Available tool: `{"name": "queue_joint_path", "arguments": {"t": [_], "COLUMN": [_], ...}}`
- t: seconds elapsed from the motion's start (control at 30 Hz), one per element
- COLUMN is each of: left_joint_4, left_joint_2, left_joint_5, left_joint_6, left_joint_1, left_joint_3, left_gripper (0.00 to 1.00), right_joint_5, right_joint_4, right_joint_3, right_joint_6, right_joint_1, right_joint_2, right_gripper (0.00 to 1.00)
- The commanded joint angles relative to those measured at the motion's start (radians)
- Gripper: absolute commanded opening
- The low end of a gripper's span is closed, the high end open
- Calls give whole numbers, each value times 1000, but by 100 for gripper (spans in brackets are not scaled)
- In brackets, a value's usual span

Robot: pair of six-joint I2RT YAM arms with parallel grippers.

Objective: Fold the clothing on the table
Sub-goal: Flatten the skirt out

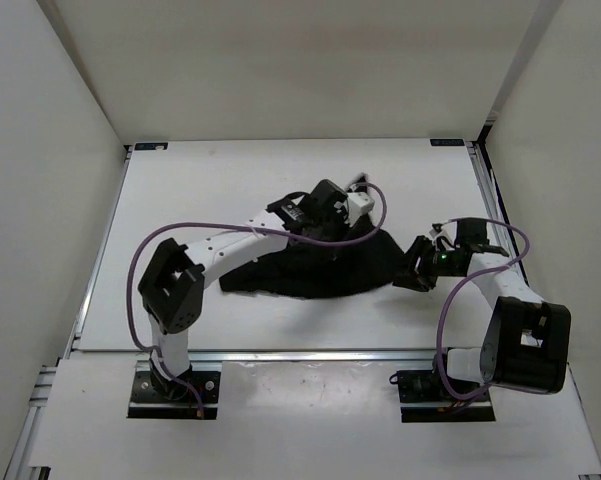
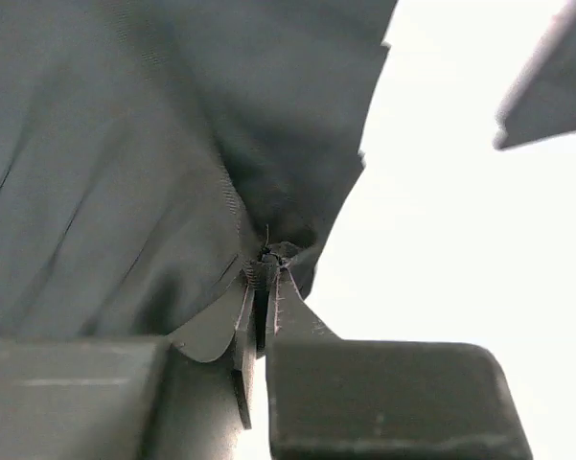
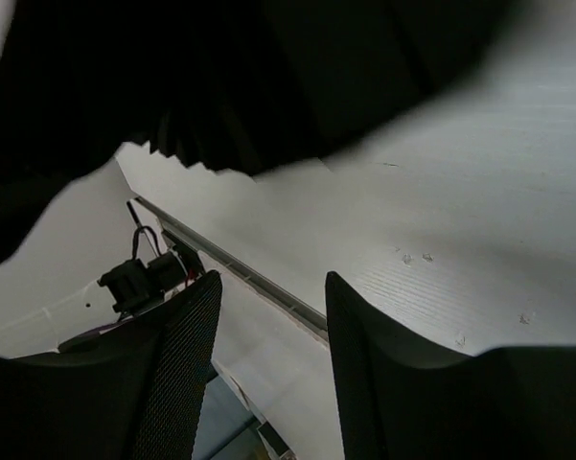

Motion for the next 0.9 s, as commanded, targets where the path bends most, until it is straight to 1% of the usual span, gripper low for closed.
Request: {"name": "queue_joint_path", "arguments": {"t": [0.0, 0.03, 0.07, 0.1, 0.13, 0.17, 0.2, 0.23, 0.27, 0.3, 0.37, 0.53, 0.6, 0.67, 0.7, 0.73, 0.77, 0.87], "left_joint_4": [-31, 7, 58, 86, 147, 219, 250, 296, 316, 318, 324, 370, 376, 386, 390, 408, 417, 451], "left_joint_2": [-122, -160, -178, -210, -242, -254, -282, -302, -310, -323, -340, -331, -324, -311, -305, -288, -267, -236], "left_joint_5": [181, 190, 233, 291, 319, 392, 440, 461, 475, 469, 474, 477, 477, 483, 495, 518, 530, 583], "left_joint_6": [-45, -119, -195, -226, -304, -364, -386, -426, -434, -435, -425, -460, -467, -480, -495, -506, -535, -634], "left_joint_1": [151, 190, 280, 381, 430, 524, 593, 621, 656, 672, 664, 598, 580, 571, 563, 551, 543, 518], "left_joint_3": [-85, -140, -215, -252, -330, -410, -447, -491, -507, -533, -562, -604, -607, -584, -584, -549, -523, -460], "left_gripper": [3, 11, 21, 27, 38, 53, 59, 61, 67, 69, 70, 72, 72, 73, 74, 77, 77, 77], "right_joint_5": [-33, -38, -44, -41, -44, -44, -49, -50, -49, -35, -33, 2, 23, 109, 126, 167, 207, 263], "right_joint_4": [16, 13, 27, 33, 30, 33, 33, 30, 26, 27, 15, -11, -13, -33, -42, -53, -50, -42], "right_joint_3": [-17, -21, -25, -28, -29, -26, -23, -20, -15, -5, 14, 52, 60, 72, 89, 98, 118, 164], "right_joint_6": [-13, -12, -7, -7, -6, -4, -9, -9, -13, -9, -18, -27, -15, -29, -30, -30, -24, -18], "right_joint_1": [-28, -28, -38, -40, -38, -37, -28, -28, -17, -9, 3, 31, 28, 18, 11, 0, 0, -35], "right_joint_2": [-20, -23, -24, -20, -20, -20, -20, -12, -6, 0, 14, 32, 13, -10, -24, -49, -61, -153], "right_gripper": [53, 53, 53, 53, 53, 53, 53, 53, 53, 53, 53, 53, 53, 53, 53, 52, 52, 53]}}
